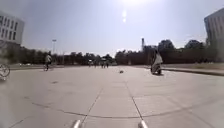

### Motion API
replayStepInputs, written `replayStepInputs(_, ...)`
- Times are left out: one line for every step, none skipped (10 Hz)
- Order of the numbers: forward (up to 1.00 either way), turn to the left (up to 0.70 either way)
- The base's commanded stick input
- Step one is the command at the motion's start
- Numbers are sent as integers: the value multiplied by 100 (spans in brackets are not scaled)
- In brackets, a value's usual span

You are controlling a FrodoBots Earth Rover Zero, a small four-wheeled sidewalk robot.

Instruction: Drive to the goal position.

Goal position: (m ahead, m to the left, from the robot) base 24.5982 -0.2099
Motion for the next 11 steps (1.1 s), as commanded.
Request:
replayStepInputs(70, 0)
replayStepInputs(70, 0)
replayStepInputs(70, 0)
replayStepInputs(70, 0)
replayStepInputs(70, 0)
replayStepInputs(70, 0)
replayStepInputs(70, 0)
replayStepInputs(70, 0)
replayStepInputs(70, 0)
replayStepInputs(70, 0)
replayStepInputs(70, 0)
